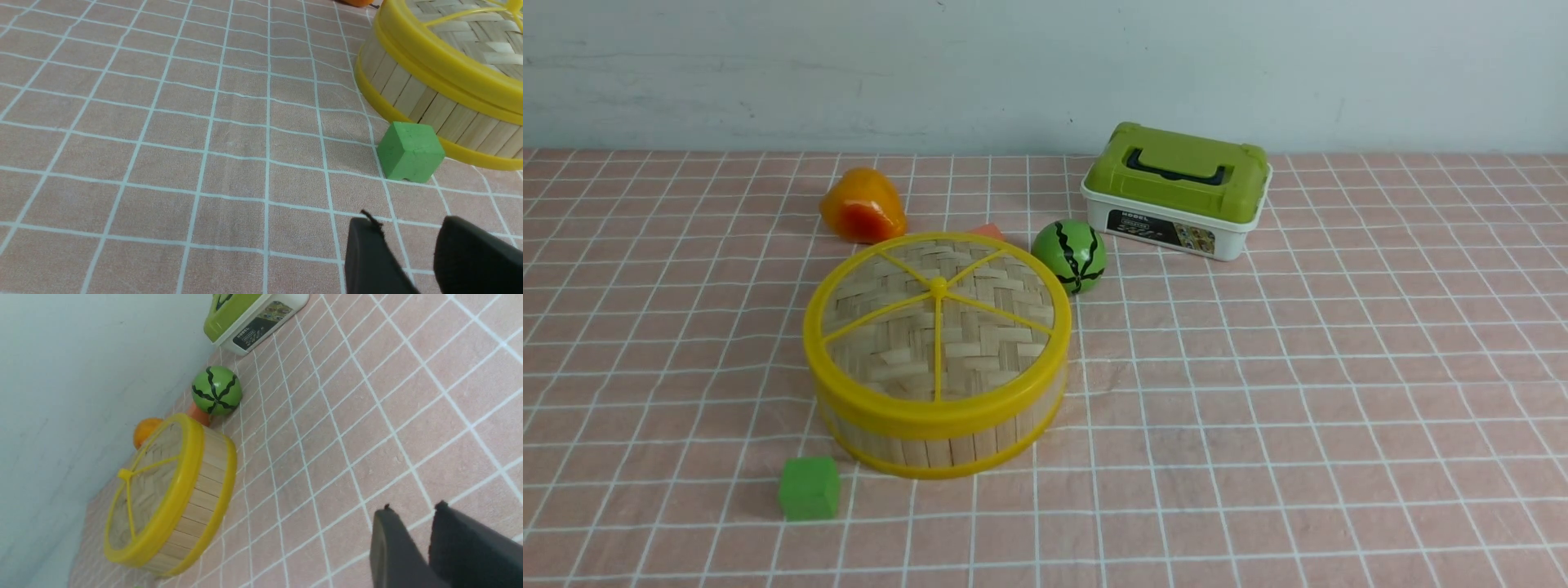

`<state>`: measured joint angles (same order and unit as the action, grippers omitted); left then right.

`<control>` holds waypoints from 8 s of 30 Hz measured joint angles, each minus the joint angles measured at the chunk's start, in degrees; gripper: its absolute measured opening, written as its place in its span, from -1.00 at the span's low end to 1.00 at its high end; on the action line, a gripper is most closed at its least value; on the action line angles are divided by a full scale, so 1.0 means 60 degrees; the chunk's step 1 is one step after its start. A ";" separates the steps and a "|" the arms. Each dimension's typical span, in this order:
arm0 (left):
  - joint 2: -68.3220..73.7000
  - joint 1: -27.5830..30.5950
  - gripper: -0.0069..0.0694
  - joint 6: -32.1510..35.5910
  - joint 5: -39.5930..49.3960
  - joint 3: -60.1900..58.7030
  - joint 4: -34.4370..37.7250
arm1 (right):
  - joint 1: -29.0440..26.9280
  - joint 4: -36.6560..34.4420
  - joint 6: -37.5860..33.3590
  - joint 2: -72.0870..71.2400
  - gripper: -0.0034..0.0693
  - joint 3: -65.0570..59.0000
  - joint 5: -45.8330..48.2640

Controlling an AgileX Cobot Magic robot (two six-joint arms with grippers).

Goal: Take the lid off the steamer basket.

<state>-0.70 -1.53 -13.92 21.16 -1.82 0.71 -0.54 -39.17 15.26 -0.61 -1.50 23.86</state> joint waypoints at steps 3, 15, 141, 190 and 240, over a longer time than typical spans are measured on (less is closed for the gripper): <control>0.0000 0.0000 -0.19 0.0000 0.0000 0.0000 0.0000 | 0.0000 -0.0168 -0.0739 0.0000 -0.55 0.0000 0.0011; 0.0000 0.0000 -0.19 0.0000 0.0000 0.0000 0.0000 | 0.0000 0.3075 -0.3944 0.3038 -0.94 0.5478 0.2706; 0.0000 0.0000 -0.19 0.0000 0.0000 0.0000 0.0000 | 0.1911 0.4112 -0.5521 1.8012 -0.68 1.3501 0.2060; 0.0000 0.0000 -0.19 0.0000 0.0000 0.0000 0.0000 | 0.1911 0.2973 -0.5453 0.6244 -0.95 0.8512 0.3489; 0.0000 0.0000 -0.19 0.0000 0.0000 0.0000 0.0000 | -0.0469 0.7282 -0.1297 0.0007 -0.92 0.0037 -0.0466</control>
<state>-0.70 -1.53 -13.92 21.16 -1.82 0.71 -3.35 4.52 7.48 -0.57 -1.27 21.06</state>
